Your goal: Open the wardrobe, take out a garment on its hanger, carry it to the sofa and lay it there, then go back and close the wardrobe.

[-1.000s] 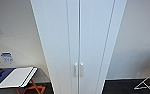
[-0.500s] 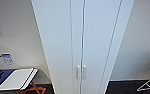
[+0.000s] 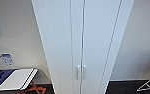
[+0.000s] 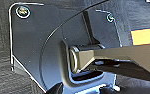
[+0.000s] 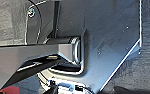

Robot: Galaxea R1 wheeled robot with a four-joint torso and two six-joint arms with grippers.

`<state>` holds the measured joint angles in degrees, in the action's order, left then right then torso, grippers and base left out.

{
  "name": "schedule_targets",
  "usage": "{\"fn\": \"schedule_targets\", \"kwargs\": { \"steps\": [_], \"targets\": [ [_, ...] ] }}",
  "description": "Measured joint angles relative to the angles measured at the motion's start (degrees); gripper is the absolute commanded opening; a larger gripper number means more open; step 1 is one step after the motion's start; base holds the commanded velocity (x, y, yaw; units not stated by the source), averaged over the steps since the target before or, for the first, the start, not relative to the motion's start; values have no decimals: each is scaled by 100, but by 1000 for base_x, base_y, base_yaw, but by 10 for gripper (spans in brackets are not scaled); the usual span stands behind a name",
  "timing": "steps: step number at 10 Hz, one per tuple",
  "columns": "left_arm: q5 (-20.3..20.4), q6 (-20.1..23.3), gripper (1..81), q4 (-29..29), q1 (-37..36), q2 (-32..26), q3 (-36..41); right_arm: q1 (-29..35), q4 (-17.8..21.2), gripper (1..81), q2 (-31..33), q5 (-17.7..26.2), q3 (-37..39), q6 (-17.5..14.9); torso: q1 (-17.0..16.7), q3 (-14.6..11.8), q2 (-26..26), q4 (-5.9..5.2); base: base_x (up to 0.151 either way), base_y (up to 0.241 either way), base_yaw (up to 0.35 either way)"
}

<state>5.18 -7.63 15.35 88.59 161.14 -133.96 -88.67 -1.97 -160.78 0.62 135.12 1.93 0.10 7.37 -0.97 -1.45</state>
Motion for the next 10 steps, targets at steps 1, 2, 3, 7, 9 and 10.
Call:
{"fn": "schedule_targets", "kwargs": {
  "steps": [1, 2, 3, 7, 9, 10],
  "targets": [
    [0, 2, 811, 0, 2, 0, 0, -5, 0, 811, 0, 4, 0, 0, -2, 0, 0, 0, 0, 0, 0],
    [0, 0, 811, 0, 0, 0, 0, -2, -2, 811, 0, 1, 0, 0, -2, 0, 0, 0, 63, 0, 0],
    [-6, 0, 811, 0, 24, 2, 0, -22, -2, 811, 0, 9, 0, 0, -7, 0, -2, 0, 70, 0, 0],
    [13, 0, 811, 0, -37, 5, 0, 54, -23, 811, 0, -2, 2, 0, -7, -2, -2, 0, 75, 0, 0],
    [2, 0, 811, 0, 2, 5, 0, 22, -28, 811, 0, 6, 2, 0, -7, -2, -2, 0, 75, 0, 0],
    [2, 0, 811, 0, 0, 9, 0, 26, -28, 811, 0, 1, 2, 0, -5, -2, -2, 0, 75, 0, 0]
  ]
}}
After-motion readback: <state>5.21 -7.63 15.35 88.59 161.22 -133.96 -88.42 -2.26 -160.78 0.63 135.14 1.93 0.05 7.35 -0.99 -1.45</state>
